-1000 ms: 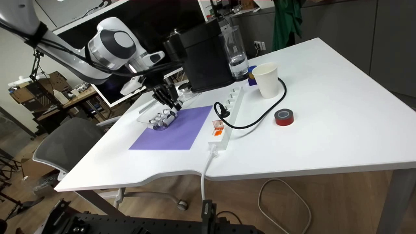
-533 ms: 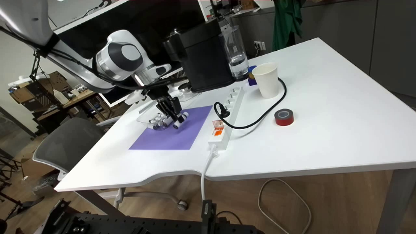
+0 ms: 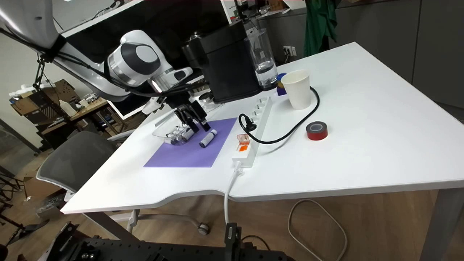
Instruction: Take a bottle out of the box and put it on the mat
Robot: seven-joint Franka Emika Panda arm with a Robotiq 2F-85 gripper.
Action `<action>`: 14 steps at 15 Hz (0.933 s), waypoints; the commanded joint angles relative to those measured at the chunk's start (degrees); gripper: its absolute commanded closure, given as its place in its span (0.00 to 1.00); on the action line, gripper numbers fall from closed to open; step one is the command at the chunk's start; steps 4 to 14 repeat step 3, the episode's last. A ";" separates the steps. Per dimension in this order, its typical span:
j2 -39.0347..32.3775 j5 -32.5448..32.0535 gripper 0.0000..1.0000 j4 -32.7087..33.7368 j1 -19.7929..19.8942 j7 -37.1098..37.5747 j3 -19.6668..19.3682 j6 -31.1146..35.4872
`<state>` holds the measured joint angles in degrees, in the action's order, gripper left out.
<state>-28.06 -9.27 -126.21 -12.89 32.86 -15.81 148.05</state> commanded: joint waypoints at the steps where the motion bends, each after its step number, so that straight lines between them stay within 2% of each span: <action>1: 3.28 -6.33 0.00 0.38 -3.52 8.47 -3.87 -2.69; 3: 4.81 -9.84 0.00 0.46 -4.23 10.99 -4.34 -3.45; 14: 4.81 -9.84 0.00 0.46 -4.23 10.99 -4.34 -3.45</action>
